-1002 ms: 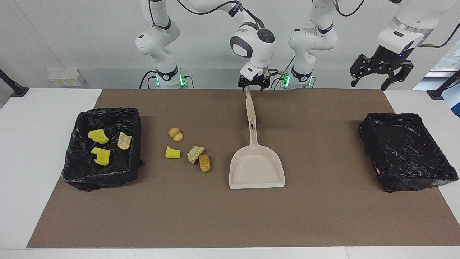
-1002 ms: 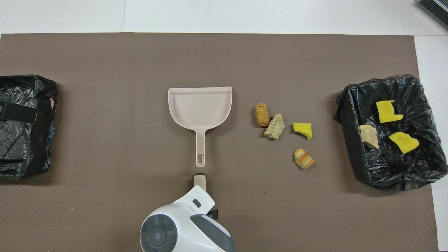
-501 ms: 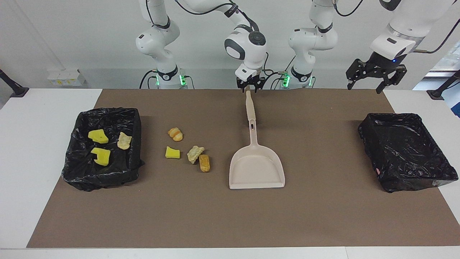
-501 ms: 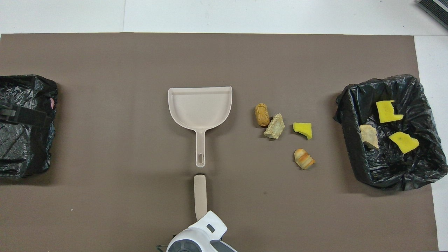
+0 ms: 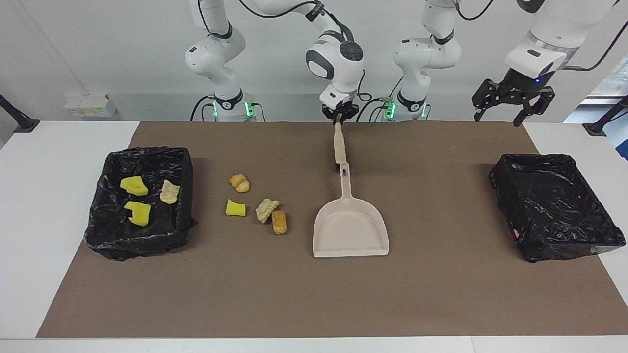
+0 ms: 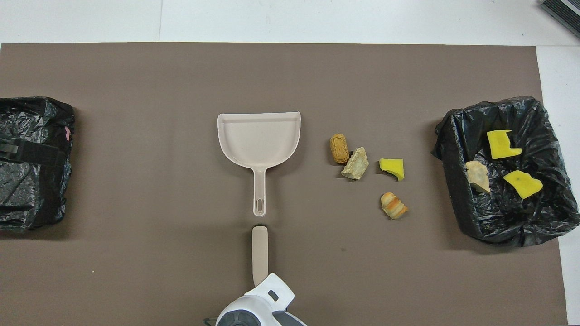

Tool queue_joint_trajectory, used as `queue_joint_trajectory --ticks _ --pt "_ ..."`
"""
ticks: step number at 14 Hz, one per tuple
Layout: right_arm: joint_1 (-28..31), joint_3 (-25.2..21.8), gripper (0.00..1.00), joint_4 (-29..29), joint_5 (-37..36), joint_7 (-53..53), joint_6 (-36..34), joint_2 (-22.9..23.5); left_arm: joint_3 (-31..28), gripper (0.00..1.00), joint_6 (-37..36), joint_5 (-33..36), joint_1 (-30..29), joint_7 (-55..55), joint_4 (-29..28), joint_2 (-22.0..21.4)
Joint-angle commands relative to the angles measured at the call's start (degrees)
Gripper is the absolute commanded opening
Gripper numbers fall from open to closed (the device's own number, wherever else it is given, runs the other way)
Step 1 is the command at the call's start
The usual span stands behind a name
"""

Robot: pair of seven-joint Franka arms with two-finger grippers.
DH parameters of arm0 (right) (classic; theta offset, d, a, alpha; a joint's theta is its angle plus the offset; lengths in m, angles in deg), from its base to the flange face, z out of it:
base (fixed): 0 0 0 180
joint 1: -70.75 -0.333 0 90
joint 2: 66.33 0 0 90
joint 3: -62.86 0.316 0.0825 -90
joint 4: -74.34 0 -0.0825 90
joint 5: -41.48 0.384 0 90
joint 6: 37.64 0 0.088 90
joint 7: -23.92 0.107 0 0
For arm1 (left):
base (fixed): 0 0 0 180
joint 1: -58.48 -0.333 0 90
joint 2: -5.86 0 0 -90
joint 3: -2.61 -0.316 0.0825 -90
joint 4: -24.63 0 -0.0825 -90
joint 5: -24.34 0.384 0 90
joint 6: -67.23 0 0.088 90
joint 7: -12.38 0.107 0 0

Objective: Sweep and dump trash in bin

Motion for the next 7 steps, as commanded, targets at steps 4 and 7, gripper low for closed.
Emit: queue_joint_trajectory --ticks 4,7 --pt "12.7 -0.4 0.00 -3.7 -1.2 -2.1 -16.5 -9.0 2.3 1.00 2.7 0.8 4.1 -0.8 3.6 6.5" --pt "19.5 -0.4 0.00 -6.4 -8.6 -1.1 -21.0 -7.2 2.4 1.00 7.3 0.7 9.6 -6.6 2.4 8.6"
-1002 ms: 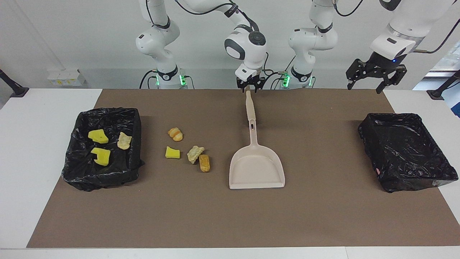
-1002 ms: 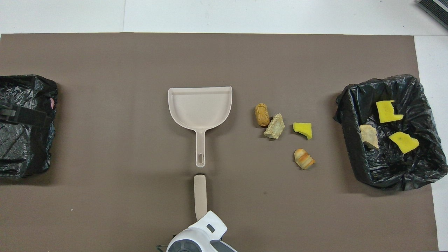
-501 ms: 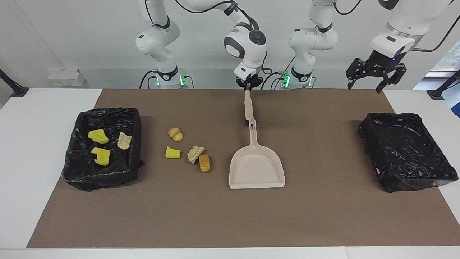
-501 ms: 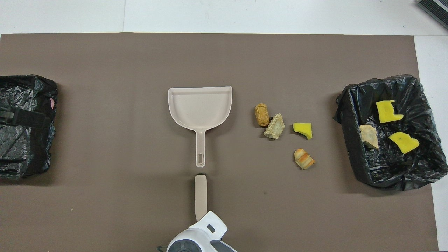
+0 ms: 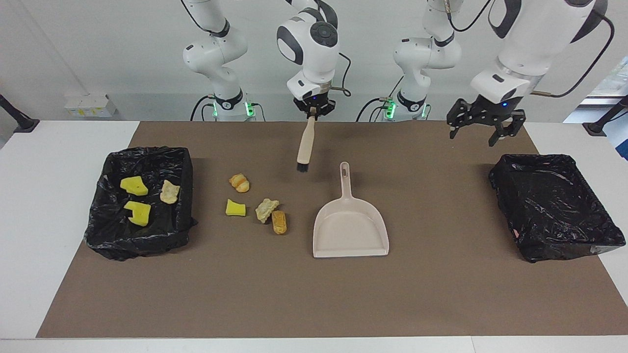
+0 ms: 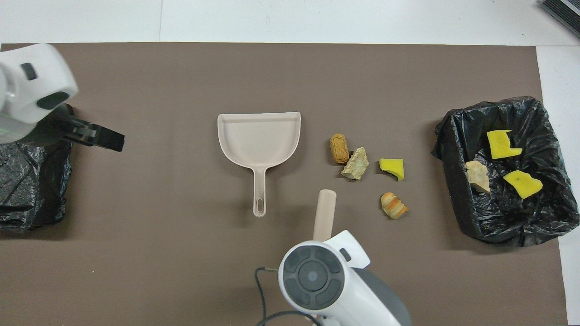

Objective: Sweep and dump trash in bin

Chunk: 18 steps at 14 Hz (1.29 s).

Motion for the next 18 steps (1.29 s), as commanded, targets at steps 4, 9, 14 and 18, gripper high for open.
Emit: queue_joint_trajectory --ticks 4,9,14,18 --pt "13.9 0.5 0.00 -0.7 -7.0 -1.2 -4.5 3.3 -0.5 1.00 13.6 0.5 11.6 -13.8 -8.9 2.9" --pt "25.1 0.6 0.00 8.3 -7.1 -10.3 -1.2 -0.2 -0.5 1.00 24.9 0.9 19.4 -25.5 -13.1 11.5" --pt "25.6 0.8 0.00 16.5 -5.1 -15.7 13.0 0.8 -0.5 1.00 32.1 0.8 22.8 -26.1 -21.7 11.6" --pt "22.4 0.8 0.00 12.8 0.4 -25.0 12.8 2.8 -0.4 0.70 35.2 0.7 23.4 -26.1 -23.3 11.7"
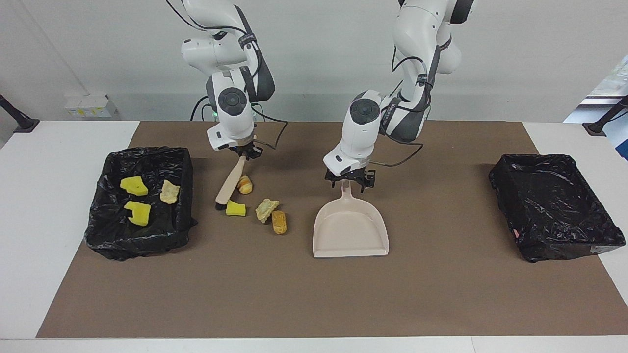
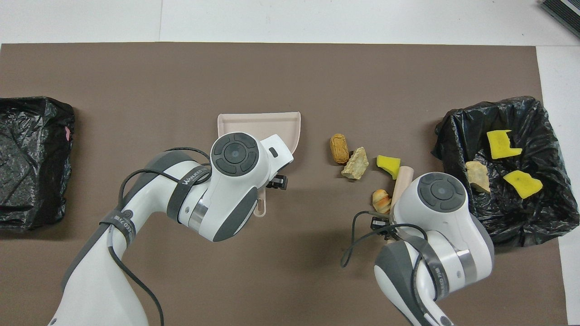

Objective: Sweep and dump trash in bin

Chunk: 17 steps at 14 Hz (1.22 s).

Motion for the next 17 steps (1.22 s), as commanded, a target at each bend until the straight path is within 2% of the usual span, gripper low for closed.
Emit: queue_joint_trajectory --ticks 1,3,4,7,10,14,17 --pt "-1.7 0.3 0.00 -2.8 2.1 -6.3 -0.8 1.5 -0.9 0.45 2.1 0.7 1.0 -0.6 -2.3 -1.6" --pt "-3.9 0.3 0.00 -5.4 2.2 -7.3 -3.8 2.0 -1.0 0.19 0.9 0.7 1.1 -0.6 -2.4 -1.7" --pt "-3.8 0.3 0.00 -6.7 2.2 -7.5 -5.2 2.2 -1.0 0.02 -0.3 0.7 1.1 -0.6 -1.9 -1.7" --pt "-2.5 -0.2 0.00 -10.8 1.4 -9.6 -11.2 1.4 -1.2 0.00 -5.7 1.0 0.4 0.2 -0.7 -3.8" --pt "0.4 -0.4 0.00 -13.1 -0.6 -13.4 -14.7 1.1 -1.5 0.00 -14.3 6.3 0.4 5.3 0.1 -7.7" --pt "2.9 -0.1 0.00 -11.5 -1.6 -20.6 -14.5 0.2 -2.1 0.00 -21.3 5.9 -3.7 20.3 2.2 -11.7" --pt "3.4 -0.1 0.00 -7.5 -1.6 -26.7 -11.2 -1.6 -2.2 0.00 -27.6 3.7 -6.5 33.8 7.7 -10.0"
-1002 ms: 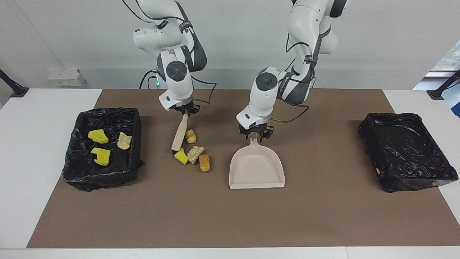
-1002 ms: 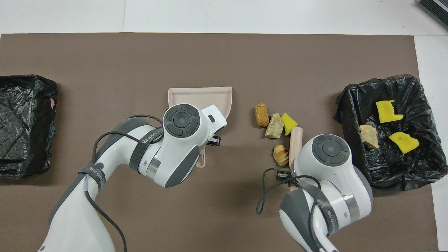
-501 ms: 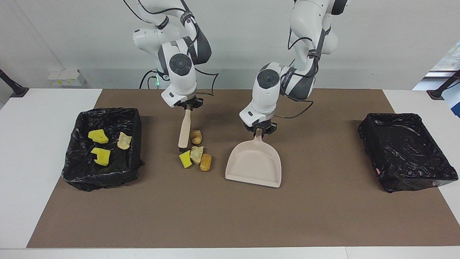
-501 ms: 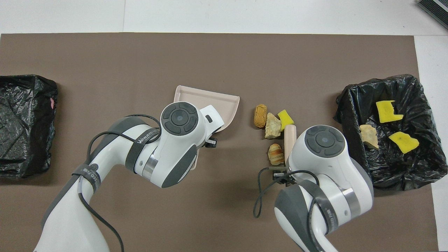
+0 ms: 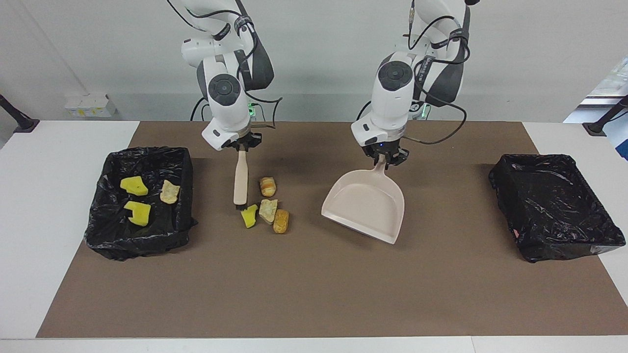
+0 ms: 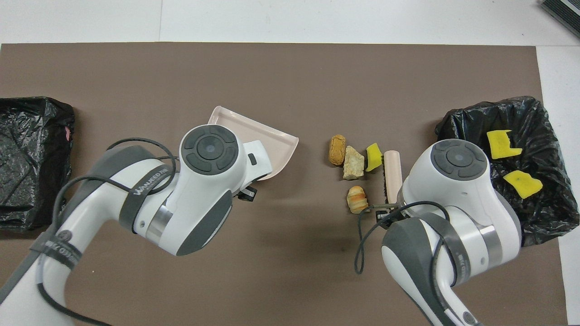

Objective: Sweep and dump trash in bin

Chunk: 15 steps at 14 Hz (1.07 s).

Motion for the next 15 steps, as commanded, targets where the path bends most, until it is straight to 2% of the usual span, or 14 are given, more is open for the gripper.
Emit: queue_joint_trajectory --ticks 1,5,6,8,9,11,13,15 --pt "0.6 0.4 0.00 6.0 -0.7 -3.5 4.7 -2.8 0.1 0.00 -3.7 -0.9 -1.5 7.8 4.4 1.6" --pt "0.9 0.4 0.00 6.8 -0.6 -0.7 6.4 -2.4 0.2 0.00 -3.3 -0.4 -1.1 12.0 4.3 2.2" --pt "1.0 0.3 0.00 4.6 -0.6 -0.1 5.8 -2.7 0.2 0.00 -3.6 -0.5 -0.7 12.1 4.1 2.3" --pt "1.9 0.2 0.00 -1.0 -0.7 0.0 0.0 -2.4 0.5 0.00 0.4 -0.6 1.6 14.4 1.8 2.9" --pt "2.2 0.2 0.00 -1.1 -0.7 -0.3 0.1 -2.4 0.5 0.00 1.3 -0.5 2.6 14.8 0.5 3.1" --pt "3.4 0.2 0.00 -0.1 -2.1 -1.3 2.8 -2.4 0.5 0.00 1.7 -0.2 2.7 14.9 -0.5 3.2" --pt "5.5 0.3 0.00 2.3 -5.4 -4.2 9.0 -1.8 0.5 0.00 2.2 0.0 2.7 15.3 -0.5 3.4" --pt "5.5 0.3 0.00 3.0 -6.5 -4.6 13.0 1.5 0.5 0.00 4.5 -0.1 2.9 15.5 -2.5 2.6"
